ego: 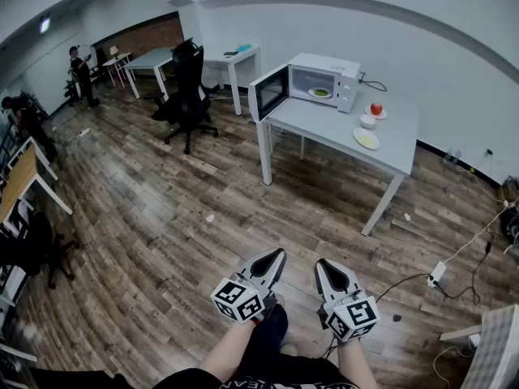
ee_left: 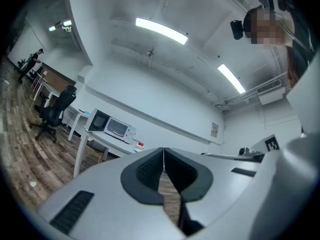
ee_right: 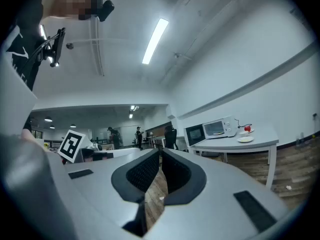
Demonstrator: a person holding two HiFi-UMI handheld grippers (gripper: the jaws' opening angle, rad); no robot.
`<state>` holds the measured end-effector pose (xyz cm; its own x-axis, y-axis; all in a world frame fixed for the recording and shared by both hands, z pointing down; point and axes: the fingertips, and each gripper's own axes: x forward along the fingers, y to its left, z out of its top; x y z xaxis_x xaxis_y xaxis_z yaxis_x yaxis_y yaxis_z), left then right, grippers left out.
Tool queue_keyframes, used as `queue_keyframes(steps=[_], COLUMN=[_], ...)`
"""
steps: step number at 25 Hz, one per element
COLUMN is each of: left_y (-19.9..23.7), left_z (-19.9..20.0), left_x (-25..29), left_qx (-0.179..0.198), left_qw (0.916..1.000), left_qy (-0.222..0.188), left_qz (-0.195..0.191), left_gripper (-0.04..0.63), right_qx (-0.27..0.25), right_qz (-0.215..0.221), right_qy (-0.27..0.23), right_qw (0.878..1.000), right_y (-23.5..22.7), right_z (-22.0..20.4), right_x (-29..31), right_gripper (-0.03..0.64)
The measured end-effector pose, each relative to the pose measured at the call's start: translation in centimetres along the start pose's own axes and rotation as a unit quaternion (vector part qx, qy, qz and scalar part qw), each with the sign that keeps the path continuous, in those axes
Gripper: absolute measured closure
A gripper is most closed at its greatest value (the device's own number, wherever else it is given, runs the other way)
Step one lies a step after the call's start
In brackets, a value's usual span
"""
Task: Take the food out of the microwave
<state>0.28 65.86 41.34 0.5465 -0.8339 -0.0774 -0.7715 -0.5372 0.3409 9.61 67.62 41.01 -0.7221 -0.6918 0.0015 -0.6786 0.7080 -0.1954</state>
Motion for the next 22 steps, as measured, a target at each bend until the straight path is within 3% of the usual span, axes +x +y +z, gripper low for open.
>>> queue_keyframes(steps=[9,13,22], left_y=[4.9,7.1,14.7], left_z=[-0.5,0.5,2.4], left_x=[10.2,14.6,21.9], left_qx=[0.015,0.035,0.016], left_qw=[0.9996,0.9984,0.9983], left_qy=[0.008,0.02,0.026], left_qz=[-0.021,-0.041,-0.05], left_gripper=[0.586,0.586,0.586], right_qx=[-0.045,-0.037,-0.021], right_qz=[-0.011,-0.031,-0.041], right_qy=[0.018,0.022,0.026], right_qw=[0.999,0.999,0.999], right_y=[-7.1,-10.9,-16.7], right_z=[1.0,1.5,1.8], right_x=[7.7,11.1,19.7], right_gripper=[0.577,0.577,0.577])
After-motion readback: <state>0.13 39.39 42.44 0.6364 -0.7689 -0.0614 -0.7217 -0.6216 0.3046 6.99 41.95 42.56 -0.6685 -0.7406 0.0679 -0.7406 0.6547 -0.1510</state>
